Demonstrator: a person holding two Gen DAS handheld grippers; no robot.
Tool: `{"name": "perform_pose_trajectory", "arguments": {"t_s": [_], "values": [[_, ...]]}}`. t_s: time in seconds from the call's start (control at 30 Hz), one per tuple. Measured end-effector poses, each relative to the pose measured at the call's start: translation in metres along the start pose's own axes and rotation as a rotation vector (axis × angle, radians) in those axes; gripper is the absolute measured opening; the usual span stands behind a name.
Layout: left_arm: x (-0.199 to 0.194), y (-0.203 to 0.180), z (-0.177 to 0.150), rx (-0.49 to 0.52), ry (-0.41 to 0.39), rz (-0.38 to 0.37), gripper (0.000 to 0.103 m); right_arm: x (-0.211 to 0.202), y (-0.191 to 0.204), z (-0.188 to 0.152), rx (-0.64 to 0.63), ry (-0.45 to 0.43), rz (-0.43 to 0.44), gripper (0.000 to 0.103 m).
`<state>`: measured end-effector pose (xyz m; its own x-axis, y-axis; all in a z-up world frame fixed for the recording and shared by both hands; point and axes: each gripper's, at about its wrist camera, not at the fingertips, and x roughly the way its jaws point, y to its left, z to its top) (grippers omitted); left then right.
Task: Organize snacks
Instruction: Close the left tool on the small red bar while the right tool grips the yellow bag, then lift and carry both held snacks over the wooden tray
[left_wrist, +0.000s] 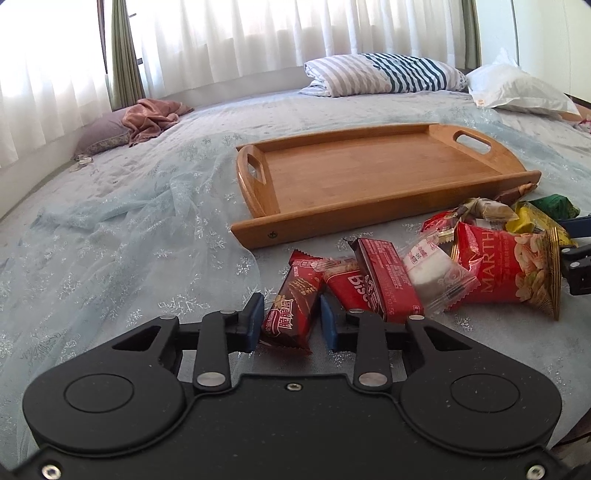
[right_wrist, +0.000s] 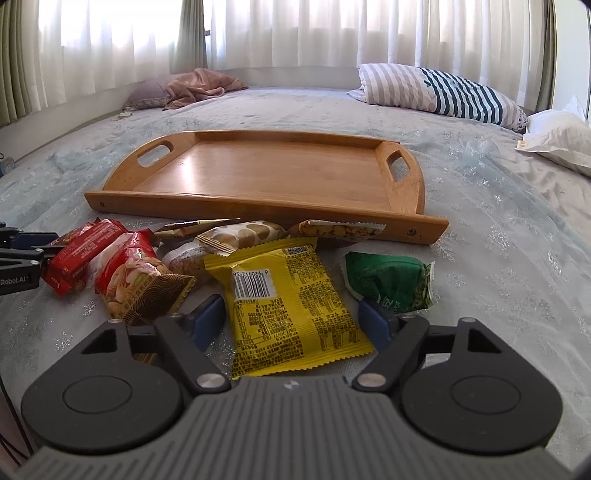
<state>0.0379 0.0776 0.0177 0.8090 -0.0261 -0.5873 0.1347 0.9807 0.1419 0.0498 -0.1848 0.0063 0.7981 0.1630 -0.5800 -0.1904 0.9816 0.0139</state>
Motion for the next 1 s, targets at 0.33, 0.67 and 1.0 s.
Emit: {"name": "perform_pose_trajectory", "arguments": {"t_s": [0.33, 0.67, 1.0], "values": [[-0.003, -0.012, -0.002, -0.019, -0.020, 0.060, 0.028, -0.005, 0.004, 0.000, -0.012, -0.013, -0.004, 0.063], [-0.012, -0.010, 0.005, -0.079, -0.061, 0.073, 0.027, -0.012, -0.003, 0.000, 0.028, -0.009, 0.019, 0.062], [-0.020, -0.009, 0.010, -0.114, -0.100, 0.083, 0.025, -0.023, -0.009, 0.000, 0.068, -0.024, 0.034, 0.062]]}}
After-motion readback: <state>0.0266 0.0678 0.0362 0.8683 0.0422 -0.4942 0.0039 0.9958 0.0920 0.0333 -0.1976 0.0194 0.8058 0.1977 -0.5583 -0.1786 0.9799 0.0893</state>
